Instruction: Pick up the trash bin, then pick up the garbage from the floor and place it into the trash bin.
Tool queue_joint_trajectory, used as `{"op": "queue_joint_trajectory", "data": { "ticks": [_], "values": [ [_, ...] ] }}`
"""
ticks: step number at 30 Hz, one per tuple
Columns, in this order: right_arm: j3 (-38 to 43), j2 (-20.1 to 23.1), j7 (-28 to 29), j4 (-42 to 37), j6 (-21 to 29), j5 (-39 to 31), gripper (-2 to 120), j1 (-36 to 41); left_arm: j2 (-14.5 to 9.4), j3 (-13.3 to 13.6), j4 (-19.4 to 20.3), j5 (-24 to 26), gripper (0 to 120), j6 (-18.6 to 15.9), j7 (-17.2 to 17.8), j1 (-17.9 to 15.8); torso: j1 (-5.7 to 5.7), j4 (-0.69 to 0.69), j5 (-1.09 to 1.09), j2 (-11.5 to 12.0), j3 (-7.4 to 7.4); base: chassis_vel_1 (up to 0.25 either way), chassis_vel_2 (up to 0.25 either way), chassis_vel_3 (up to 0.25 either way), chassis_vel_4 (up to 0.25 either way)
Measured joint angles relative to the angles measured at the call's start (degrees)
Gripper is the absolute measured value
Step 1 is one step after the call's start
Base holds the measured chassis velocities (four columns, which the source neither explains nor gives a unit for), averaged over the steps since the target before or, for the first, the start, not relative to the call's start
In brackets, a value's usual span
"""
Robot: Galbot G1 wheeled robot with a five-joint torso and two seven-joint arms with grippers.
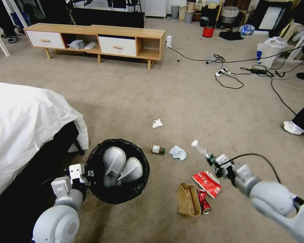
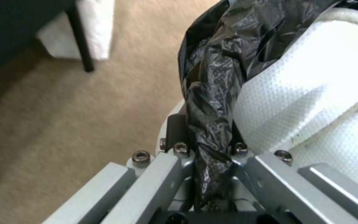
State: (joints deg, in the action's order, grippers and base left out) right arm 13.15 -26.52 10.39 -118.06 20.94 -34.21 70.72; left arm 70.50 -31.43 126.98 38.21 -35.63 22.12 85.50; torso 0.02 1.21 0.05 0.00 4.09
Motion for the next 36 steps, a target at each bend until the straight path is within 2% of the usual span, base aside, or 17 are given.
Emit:
{"op": "queue_joint_trajectory", "data": {
  "ticks": [5, 12, 18, 27, 36],
  "values": [
    [2.7, 0.0, -0.4, -2.3, -2.9, -1.4, 20, -1.9, -1.3, 1.7, -0.7, 5.6, 2, -1.9, 1.6, -1.9, 0.00, -0.01, 0.00, 0.0, 0.00, 0.000, 0.000, 0.000, 0.000],
    [4.6, 0.3, -2.1, -6.3, -7.0, -4.2, 20, -3.4, -1.4, 4.6, -1.7, 8.8, 2, -3.5, 3.4, -3.8, 0.00, 0.00, 0.00, 0.0, 0.01, 0.000, 0.000, 0.000, 0.000],
    [5.1, 0.8, -3.9, -10.4, -10.2, -7.3, 20, -4.0, -0.9, 6.8, -2.4, 10.1, 2, -4.4, 5.0, -5.4, 0.00, 0.00, 0.01, 0.0, 0.00, 0.000, 0.000, 0.000, 0.000],
    [5.5, 1.3, -6.6, -14.1, -12.0, -11.5, 20, -4.2, 0.4, 9.2, -2.7, 11.2, 2, -5.2, 7.0, -7.3, 0.00, 0.00, 0.00, 0.0, 0.00, 0.000, 0.000, 0.000, 0.000],
    [6.1, 2.1, -8.2, -15.7, -12.7, -12.7, 20, -3.8, 1.1, 9.9, -3.2, 10.4, 2, -5.2, 7.0, -7.6, 0.00, -0.01, 0.00, 0.0, 0.00, 0.000, 0.000, 0.000, 0.000]
  ]
}}
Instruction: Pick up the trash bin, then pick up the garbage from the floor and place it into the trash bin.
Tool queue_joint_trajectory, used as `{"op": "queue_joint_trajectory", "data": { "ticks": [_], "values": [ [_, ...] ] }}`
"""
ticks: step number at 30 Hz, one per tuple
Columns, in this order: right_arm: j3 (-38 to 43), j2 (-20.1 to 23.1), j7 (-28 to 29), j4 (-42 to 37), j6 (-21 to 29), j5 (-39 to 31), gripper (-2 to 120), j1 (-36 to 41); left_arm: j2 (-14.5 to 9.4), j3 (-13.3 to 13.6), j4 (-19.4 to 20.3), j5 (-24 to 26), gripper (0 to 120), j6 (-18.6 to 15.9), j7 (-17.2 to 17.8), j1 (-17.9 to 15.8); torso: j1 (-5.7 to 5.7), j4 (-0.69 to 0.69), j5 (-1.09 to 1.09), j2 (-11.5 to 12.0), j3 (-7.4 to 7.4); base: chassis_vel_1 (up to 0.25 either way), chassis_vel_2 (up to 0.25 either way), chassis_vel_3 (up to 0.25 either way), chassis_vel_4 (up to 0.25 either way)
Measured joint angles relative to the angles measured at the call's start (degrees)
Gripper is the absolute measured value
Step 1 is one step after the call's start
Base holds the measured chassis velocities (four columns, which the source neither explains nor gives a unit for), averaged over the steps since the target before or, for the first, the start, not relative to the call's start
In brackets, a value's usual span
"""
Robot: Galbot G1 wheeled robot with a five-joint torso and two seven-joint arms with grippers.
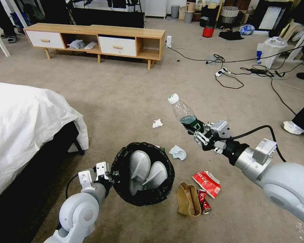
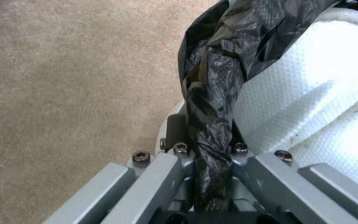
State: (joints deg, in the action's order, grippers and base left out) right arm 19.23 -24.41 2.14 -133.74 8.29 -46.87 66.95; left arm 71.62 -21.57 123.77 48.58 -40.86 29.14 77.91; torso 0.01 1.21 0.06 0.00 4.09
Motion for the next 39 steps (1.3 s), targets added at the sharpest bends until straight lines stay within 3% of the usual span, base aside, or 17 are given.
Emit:
{"op": "queue_joint_trajectory", "data": {
  "ticks": [8, 21, 39],
  "values": [
    [-0.7, 0.1, -1.4, -0.1, -1.2, -0.1, 20, 0.0, 0.1, 1.0, -1.1, 0.1, 2, 0.1, 0.0, -1.8, 0.00, 0.01, -0.01, 0.0, 0.00, 0.000, 0.000, 0.000, 0.000],
    [-5.1, 1.0, -7.2, 1.5, -4.3, 0.0, 20, -1.5, 0.8, 6.9, -4.8, 1.7, 2, 0.1, 0.8, -9.6, 0.00, 0.01, -0.01, 0.0, 0.00, 0.000, 0.000, 0.000, 0.000],
    [-7.9, 1.0, -9.1, 2.4, -4.9, 1.4, 20, -1.7, 2.3, 13.0, -7.6, 2.3, 2, 0.0, 1.3, -13.8, 0.00, 0.01, 0.00, 0.0, 0.00, 0.000, 0.000, 0.000, 0.000]
  ]
}}
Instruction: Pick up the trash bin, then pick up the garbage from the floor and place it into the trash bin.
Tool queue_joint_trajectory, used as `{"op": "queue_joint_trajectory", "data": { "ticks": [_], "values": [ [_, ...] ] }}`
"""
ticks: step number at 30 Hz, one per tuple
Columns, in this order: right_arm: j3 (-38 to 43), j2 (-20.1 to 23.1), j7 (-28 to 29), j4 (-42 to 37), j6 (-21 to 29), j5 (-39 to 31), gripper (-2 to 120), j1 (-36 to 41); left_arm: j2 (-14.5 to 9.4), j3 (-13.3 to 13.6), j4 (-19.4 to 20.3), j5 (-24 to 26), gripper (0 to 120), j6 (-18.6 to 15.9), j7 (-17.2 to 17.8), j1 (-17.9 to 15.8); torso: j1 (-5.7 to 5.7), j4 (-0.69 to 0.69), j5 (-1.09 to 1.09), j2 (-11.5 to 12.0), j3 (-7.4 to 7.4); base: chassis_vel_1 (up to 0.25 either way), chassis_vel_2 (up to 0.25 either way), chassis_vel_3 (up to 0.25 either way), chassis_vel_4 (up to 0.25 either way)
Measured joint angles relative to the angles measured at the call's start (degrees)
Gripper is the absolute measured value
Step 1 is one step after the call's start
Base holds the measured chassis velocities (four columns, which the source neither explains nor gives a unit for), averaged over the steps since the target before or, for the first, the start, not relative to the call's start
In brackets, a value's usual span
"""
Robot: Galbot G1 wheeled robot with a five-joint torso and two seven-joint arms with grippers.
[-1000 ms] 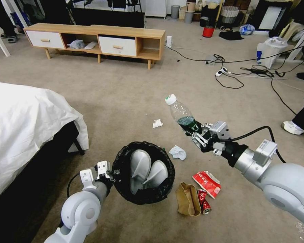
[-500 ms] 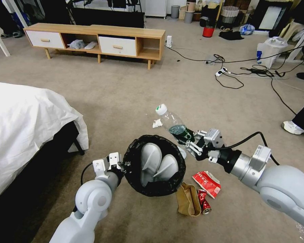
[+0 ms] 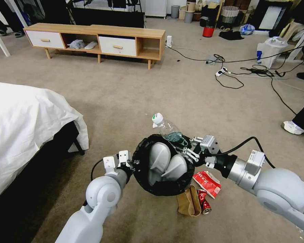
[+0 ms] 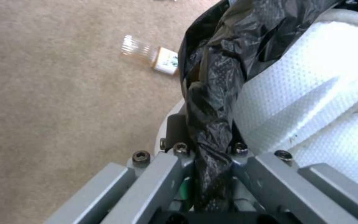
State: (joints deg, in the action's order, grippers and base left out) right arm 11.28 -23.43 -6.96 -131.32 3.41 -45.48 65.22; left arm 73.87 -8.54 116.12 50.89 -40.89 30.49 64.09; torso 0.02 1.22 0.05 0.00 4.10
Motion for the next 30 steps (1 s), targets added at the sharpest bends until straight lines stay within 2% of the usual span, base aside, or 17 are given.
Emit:
{"op": "queue_joint_trajectory", "data": {
  "ticks": [7, 13, 21, 30],
  "values": [
    [-1.0, -0.3, -0.1, 0.0, -0.1, 0.2, 20, -0.2, 2.0, 2.4, -1.7, -0.1, 2, -0.1, 0.2, -1.0, 0.00, 0.00, 0.00, 0.0, 0.00, 0.000, 0.000, 0.000, 0.000],
    [-1.5, -0.4, -0.2, -0.3, -0.1, 0.4, 20, -0.3, 4.6, 4.4, -3.6, -0.6, 2, -0.2, 0.2, -2.1, 0.00, 0.00, 0.00, 0.0, 0.00, 0.000, 0.000, 0.000, 0.000],
    [-2.3, -0.4, -0.4, -0.4, -0.1, 1.2, 20, 0.0, 5.7, 5.6, -5.3, -0.6, 2, -0.2, 0.2, -3.2, 0.00, 0.00, 0.00, 0.0, 0.00, 0.000, 0.000, 0.000, 0.000],
    [-3.6, -1.2, -0.5, -0.1, -0.1, 2.9, 20, 0.7, 7.1, 5.3, -6.2, 0.0, 2, 0.0, 0.2, -3.6, 0.00, 0.00, 0.00, 0.0, 0.00, 0.000, 0.000, 0.000, 0.000]
  ]
}}
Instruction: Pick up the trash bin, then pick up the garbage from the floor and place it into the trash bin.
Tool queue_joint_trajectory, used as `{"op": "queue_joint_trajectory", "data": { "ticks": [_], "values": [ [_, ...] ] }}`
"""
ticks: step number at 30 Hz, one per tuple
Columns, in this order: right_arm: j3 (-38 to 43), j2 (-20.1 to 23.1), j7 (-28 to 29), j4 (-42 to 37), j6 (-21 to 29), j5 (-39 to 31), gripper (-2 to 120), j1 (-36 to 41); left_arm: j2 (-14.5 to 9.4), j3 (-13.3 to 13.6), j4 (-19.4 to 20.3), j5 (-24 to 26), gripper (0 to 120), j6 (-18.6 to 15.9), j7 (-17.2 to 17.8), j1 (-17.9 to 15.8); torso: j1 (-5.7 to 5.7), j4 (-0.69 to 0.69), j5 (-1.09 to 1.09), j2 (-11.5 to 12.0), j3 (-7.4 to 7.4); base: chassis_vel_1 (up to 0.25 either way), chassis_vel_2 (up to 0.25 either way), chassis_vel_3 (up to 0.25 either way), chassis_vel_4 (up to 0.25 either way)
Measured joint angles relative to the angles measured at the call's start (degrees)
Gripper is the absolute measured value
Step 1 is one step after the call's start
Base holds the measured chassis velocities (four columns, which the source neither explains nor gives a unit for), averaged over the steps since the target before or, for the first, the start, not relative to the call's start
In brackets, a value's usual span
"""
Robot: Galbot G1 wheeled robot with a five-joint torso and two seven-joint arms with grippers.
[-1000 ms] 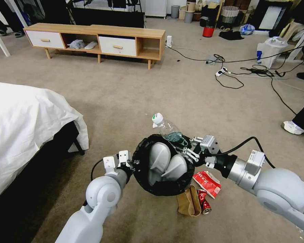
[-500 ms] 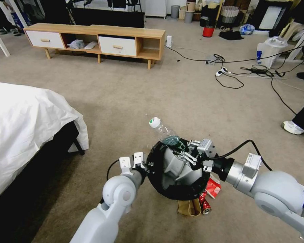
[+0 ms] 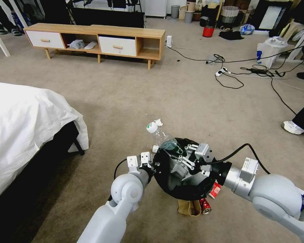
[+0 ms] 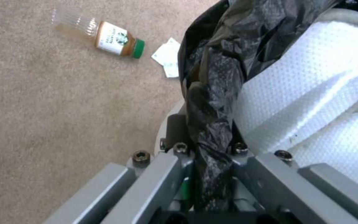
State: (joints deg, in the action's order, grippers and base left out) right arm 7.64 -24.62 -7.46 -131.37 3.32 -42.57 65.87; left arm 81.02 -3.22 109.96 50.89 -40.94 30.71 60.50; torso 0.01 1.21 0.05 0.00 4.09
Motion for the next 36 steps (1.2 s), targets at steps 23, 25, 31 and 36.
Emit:
{"op": "queue_joint_trajectory", "data": {
  "ticks": [23, 25, 31, 36],
  "values": [
    [-2.7, -3.5, -0.4, 3.2, -1.0, 4.2, 20, 0.7, -0.6, -4.9, 1.7, 4.3, 2, 0.2, 1.9, 1.5, 0.00, 0.00, 0.00, 0.0, 0.00, 0.000, 0.000, 0.000, 0.000],
    [-2.7, -3.7, -0.4, 3.5, -1.2, 4.4, 20, 0.7, -0.7, -5.2, 1.8, 4.7, 2, 0.2, 2.1, 1.7, 0.00, 0.00, 0.01, 0.0, 0.00, 0.000, 0.000, 0.000, 0.000],
    [-2.8, -4.8, -0.5, 4.4, -1.5, 5.5, 20, 0.9, -0.6, -6.3, 2.4, 5.9, 2, 0.2, 2.7, 2.8, 0.00, 0.00, 0.01, 0.0, 0.00, 0.000, 0.000, 0.000, 0.000],
    [-3.0, -5.1, -0.5, 4.8, -1.7, 5.9, 24, 1.0, -0.7, -6.7, 2.6, 6.2, 2, 0.2, 2.8, 3.0, 0.00, 0.00, 0.01, 0.0, 0.00, 0.000, 0.000, 0.000, 0.000]
  ]
}}
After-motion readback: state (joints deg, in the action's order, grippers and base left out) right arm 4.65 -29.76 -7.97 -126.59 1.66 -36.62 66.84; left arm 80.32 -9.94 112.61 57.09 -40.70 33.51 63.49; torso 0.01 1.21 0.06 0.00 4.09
